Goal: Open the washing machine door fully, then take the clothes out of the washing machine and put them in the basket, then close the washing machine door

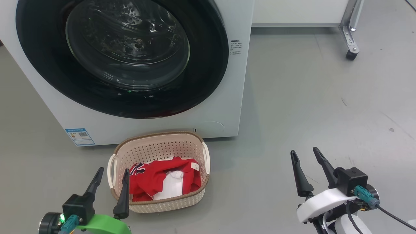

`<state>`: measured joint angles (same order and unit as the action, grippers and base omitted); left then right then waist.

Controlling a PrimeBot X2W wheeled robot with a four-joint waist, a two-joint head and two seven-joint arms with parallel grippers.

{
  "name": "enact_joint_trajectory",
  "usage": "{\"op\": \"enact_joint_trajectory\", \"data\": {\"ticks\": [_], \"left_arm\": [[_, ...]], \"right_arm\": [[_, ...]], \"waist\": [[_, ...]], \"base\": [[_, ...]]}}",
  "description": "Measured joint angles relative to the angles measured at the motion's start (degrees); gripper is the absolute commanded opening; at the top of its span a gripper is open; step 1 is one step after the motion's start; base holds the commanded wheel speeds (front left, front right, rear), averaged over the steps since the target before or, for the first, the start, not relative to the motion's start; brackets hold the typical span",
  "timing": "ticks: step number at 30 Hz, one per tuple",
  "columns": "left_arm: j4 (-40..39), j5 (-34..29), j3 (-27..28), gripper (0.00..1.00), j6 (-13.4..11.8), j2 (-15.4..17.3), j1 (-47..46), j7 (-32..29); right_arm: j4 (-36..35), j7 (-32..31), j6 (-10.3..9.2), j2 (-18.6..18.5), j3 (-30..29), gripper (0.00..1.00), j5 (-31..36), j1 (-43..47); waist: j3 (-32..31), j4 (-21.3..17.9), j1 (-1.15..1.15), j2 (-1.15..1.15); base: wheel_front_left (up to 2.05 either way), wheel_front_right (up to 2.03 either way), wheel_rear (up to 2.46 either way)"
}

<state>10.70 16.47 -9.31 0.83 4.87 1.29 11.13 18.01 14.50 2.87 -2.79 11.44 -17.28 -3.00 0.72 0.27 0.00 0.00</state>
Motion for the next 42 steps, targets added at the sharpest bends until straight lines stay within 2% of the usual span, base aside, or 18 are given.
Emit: {"op": "enact_joint_trajectory", "data": {"ticks": [4,5,15,42], "left_arm": [[-0.10,0.00,-0.02,1.00,0.00,0.00,0.02,-0.43],[-0.14,0.08,-0.01,0.00,0.00,0.00,0.03,-0.43],[3.78,0.69,-0.22,0.00,0.00,-1.10,1.65,-0.58],[5.26,21.52,4.20,0.00,1.53,-1.75,0.38,-6.39]], "right_arm": [[-0.14,0.00,-0.01,0.01,0.00,1.00,0.00,0.00],[-0.23,0.00,-0.02,0.01,-0.03,0.00,0.00,0.00],[3.13,-0.09,0.02,0.76,0.04,0.00,-0.82,3.03],[1.30,-5.10,0.86,0.77,-4.32,0.00,-21.98,2.97]], "waist": [[-0.02,0.03,0.00,0.00],[-0.03,0.03,0.00,0.00],[-0.05,0.02,0.00,0.00],[-0.20,-0.05,0.00,0.00]], "base": [[0.00,0.00,0.00],[0.00,0.00,0.00],[0.00,0.00,0.00],[0.00,0.00,0.00]]}}
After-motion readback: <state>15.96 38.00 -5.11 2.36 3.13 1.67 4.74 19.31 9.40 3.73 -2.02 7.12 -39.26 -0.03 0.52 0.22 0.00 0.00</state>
